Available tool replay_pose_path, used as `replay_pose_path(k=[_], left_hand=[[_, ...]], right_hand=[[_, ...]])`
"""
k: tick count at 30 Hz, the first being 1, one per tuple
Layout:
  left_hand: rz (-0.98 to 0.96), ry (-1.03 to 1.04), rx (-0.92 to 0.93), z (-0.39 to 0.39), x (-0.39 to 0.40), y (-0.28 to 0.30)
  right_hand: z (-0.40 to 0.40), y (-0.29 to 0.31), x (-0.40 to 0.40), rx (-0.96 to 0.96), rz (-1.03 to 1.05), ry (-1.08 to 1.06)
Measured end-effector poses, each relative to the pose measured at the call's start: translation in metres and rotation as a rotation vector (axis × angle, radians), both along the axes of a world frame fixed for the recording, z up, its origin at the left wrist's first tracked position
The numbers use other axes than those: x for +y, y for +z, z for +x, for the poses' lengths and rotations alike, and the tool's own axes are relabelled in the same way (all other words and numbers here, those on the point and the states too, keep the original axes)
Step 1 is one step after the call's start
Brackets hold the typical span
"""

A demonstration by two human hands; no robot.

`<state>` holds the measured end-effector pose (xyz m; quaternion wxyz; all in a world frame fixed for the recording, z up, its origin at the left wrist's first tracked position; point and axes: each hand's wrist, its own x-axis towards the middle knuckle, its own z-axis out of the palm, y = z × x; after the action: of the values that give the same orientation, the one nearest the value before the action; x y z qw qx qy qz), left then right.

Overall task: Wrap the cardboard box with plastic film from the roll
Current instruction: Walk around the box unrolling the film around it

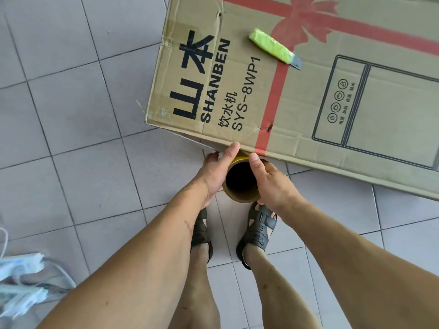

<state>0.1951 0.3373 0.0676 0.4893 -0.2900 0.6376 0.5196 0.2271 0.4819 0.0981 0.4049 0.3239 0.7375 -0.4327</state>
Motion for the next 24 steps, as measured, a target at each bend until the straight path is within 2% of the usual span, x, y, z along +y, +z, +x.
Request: replay_pose_path(k=[2,8,11,14,19,21,24], left_hand=[[-0.006,0.016,-0.007,-0.003,0.007,0.003],[0.048,-0.045,-0.175,-0.004,0.022,0.001],[0.035,-0.083,-0.107,-0.002,0.031,-0.001],[0.025,-0.009,-0.059,-0.002,0.037,-0.003],[0.129,-0.03,-0.196,0.009,0.045,-0.005],[0.086,-0.082,-0.178,0.012,0.049,-0.002],[0.012,-0.105,-0.081,0.014,0.058,0.0]], right_hand=[[0.001,0.001,0.004,-0.004,-0.004,-0.012],[0.005,0.004,0.016,0.044,0.124,0.151],[0.015,-0.001,0.023,0.023,0.072,0.009],[0.016,0.002,0.025,-0.007,0.025,-0.115],[0.021,0.01,0.038,0.07,0.116,0.012],[0.024,0.009,0.043,0.063,0.127,0.01],[0.031,0.005,0.047,-0.014,0.053,-0.117]])
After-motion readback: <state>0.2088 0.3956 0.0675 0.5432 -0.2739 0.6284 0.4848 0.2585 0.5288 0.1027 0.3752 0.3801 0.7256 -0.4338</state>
